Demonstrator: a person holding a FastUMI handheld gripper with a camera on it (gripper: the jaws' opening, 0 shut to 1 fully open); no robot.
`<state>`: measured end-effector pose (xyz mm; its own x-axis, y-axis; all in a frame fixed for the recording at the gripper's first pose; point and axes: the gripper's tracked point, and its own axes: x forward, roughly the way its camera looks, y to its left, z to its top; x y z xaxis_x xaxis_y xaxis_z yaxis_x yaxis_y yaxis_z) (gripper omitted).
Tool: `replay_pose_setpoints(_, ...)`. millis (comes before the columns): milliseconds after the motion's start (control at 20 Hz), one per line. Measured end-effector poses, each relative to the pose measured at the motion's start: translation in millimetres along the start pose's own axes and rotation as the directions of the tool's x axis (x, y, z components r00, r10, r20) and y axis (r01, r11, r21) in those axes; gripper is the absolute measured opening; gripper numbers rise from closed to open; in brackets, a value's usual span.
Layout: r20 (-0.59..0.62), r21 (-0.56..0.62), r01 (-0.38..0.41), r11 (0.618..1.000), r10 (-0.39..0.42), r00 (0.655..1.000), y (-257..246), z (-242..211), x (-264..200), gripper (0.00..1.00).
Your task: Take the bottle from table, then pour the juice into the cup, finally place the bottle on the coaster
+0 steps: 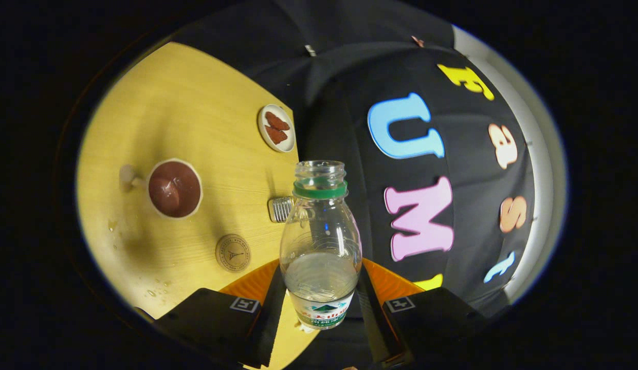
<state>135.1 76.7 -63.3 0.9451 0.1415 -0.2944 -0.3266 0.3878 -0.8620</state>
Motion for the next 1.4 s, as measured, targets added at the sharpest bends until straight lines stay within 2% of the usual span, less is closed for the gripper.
replay_pose_setpoints(150,-0.016,0.214,-0.029,0.976,0.034,0.999,-8,-6,-7,0.74)
replay_pose_setpoints(300,0.019,0.416,-0.063,0.907,0.060,0.998,-15,-2,-5,0.74)
replay_pose_setpoints(500,0.112,0.544,-0.115,0.831,0.063,0.992,-24,10,-13,0.74)
replay_pose_setpoints(650,0.178,0.647,-0.182,0.740,0.085,0.980,-23,14,-11,0.74)
replay_pose_setpoints(750,0.210,0.688,-0.207,0.695,0.081,0.974,-24,14,-7,0.74)
replay_pose_setpoints(900,0.245,0.725,-0.217,0.654,0.050,0.968,-31,10,16,0.73)
replay_pose_setpoints(1100,0.293,0.797,-0.271,0.540,0.047,0.955,-17,4,45,0.74)
replay_pose_setpoints(1250,0.317,0.805,-0.276,0.525,0.013,0.948,-11,-4,66,0.74)
replay_pose_setpoints(1300,0.317,0.814,-0.282,0.508,0.018,0.948,-4,-9,73,0.74)
replay_pose_setpoints(1400,0.313,0.846,-0.292,0.446,0.028,0.949,8,-17,90,0.74)
